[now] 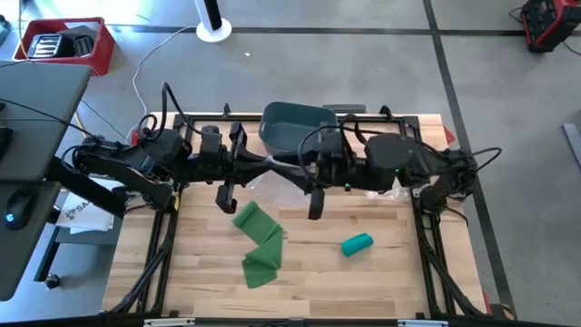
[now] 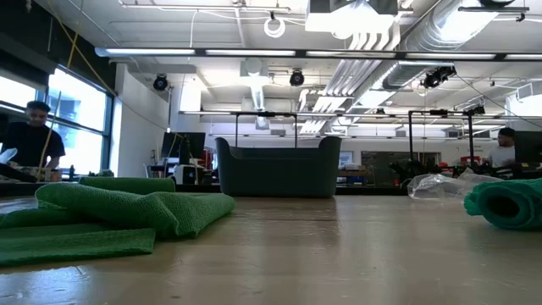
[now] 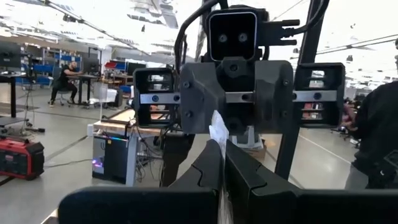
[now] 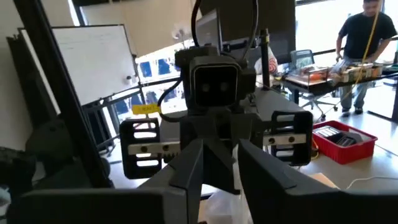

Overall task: Roll bandage
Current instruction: Open the left transparent zip bag

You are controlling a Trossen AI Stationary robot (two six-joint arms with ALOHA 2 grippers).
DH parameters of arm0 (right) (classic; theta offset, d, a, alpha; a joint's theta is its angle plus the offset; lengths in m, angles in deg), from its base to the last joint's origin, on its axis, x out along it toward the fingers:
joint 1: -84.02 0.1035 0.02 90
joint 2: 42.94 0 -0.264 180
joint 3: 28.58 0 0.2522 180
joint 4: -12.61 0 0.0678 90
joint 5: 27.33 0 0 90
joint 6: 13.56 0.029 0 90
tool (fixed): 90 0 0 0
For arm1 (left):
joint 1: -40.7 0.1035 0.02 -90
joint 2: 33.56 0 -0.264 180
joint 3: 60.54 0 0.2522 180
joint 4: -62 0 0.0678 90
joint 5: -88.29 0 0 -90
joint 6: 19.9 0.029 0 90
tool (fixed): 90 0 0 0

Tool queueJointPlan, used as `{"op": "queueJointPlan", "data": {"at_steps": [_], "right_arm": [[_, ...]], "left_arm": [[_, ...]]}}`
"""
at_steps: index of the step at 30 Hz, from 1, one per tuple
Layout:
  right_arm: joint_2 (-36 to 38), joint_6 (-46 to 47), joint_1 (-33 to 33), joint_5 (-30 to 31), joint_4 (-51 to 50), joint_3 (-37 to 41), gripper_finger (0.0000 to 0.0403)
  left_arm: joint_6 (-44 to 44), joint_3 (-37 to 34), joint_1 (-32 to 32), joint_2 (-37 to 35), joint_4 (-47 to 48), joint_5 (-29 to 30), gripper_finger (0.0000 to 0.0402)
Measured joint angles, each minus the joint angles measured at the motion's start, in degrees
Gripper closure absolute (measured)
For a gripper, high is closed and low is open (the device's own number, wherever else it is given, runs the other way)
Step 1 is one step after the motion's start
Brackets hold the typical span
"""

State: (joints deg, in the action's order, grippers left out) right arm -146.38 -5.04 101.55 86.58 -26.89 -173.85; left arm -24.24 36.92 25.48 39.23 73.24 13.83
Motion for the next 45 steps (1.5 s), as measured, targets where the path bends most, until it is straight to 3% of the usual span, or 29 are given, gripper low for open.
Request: {"op": "queueJointPlan", "data": {"at_steps": [13, 22, 33, 39, 45], "right_arm": [[0.49, -0.99, -0.18, 5.43, -1.12, 0.0, 0.0323], [0.53, -0.01, -0.14, -0.02, -3.57, 0.0, 0.028], [0.53, 1.97, -0.25, -1.26, -6.6, 0.0, 0.0388], [0.53, 1.97, -0.14, -1.24, -6.5, 0.0, 0.0397], [0.78, 1.62, 0.22, -1.22, -7.97, 0.0, 0.0399]], "left_arm": [[0.07, -0.02, 0.0, 0.0, 1.22, -0.21, 0.0401], [0.51, -0.02, 0.02, 0.0, 1.11, -2.58, 0.0401], [0.49, -0.02, 0.02, 0.0, 1.05, -2.61, 0.0401], [0.02, -0.02, 0.04, -0.94, 1.84, -2.7, 0.0397], [-0.78, 0.09, 0.2, -3.84, 3.05, -6.01, 0.0366]]}}
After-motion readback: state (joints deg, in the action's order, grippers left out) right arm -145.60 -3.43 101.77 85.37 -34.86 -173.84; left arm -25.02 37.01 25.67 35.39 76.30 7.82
